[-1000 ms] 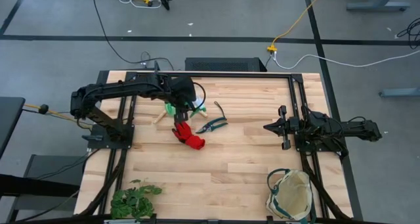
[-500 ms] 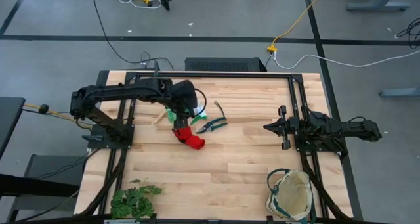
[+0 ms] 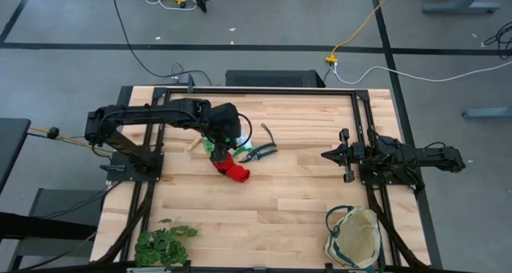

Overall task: Pick & Place Garden tools in Gardening bag
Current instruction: Put the green spray into the gardening bag

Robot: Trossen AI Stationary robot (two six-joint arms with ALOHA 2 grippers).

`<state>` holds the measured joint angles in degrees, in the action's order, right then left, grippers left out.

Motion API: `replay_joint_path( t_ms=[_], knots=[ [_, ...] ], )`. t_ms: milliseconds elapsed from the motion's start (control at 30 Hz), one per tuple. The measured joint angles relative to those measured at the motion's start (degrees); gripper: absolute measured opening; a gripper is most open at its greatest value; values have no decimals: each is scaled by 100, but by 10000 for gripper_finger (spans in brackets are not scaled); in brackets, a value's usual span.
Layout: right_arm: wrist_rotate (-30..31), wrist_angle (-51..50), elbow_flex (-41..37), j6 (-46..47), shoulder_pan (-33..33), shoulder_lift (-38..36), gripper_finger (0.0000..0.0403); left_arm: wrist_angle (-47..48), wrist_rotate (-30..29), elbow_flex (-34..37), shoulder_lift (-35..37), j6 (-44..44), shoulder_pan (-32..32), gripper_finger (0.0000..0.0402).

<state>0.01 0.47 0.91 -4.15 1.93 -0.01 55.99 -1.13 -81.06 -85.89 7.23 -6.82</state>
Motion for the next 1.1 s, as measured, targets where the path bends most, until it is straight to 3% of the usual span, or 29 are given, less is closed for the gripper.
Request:
replay_joint_path(
  t_ms=[267,567,800,1100],
  knots=[
    [-1,-1,0,2,0,0,2,-87,-5,0,0,-74,-1,167],
    [-94,57,0,963,0,0,2,-162,-6,0,0,-244,-1,167],
    [-92,328,-2,973,0,0,2,-164,-8,0,0,-318,-1,167],
    [418,1073,0,1104,-2,0,2,-162,-8,0,0,-323,-1,167]
  ],
)
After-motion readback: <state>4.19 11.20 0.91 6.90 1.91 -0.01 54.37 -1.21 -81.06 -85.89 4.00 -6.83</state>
